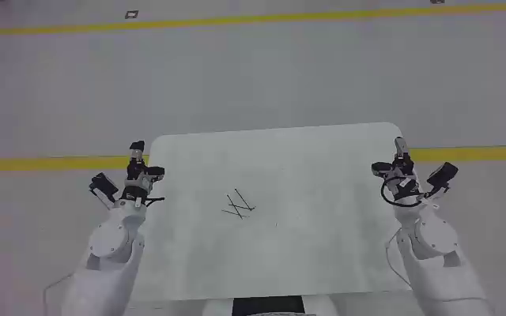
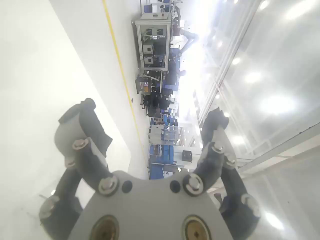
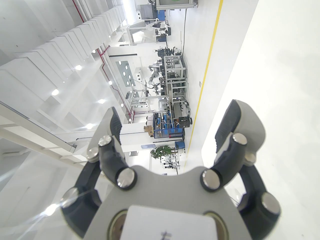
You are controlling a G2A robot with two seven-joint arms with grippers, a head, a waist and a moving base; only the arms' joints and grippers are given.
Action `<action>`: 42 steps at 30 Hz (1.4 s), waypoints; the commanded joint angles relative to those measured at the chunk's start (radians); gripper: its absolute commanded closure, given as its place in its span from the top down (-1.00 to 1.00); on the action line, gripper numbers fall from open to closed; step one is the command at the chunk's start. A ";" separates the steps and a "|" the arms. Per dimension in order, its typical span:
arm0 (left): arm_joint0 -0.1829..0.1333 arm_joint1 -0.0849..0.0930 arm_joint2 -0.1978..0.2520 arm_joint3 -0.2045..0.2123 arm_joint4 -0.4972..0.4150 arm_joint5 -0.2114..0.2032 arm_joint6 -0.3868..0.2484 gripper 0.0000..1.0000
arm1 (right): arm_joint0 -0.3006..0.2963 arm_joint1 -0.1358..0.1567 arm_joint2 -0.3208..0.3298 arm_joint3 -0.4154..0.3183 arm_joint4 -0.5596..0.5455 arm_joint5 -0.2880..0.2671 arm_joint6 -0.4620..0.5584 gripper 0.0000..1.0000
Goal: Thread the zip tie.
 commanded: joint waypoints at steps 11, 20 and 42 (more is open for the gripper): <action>0.000 0.000 0.000 0.000 0.000 0.000 0.000 1.00 | 0.000 0.000 0.000 0.000 0.000 0.000 0.000 0.57; 0.000 0.000 0.000 0.000 0.000 0.000 0.000 1.00 | 0.017 0.013 -0.014 -0.003 -0.217 -0.125 0.188 1.00; 0.000 0.000 0.000 0.000 0.000 0.000 0.000 1.00 | 0.021 0.021 -0.101 -0.012 -0.464 -0.335 0.376 1.00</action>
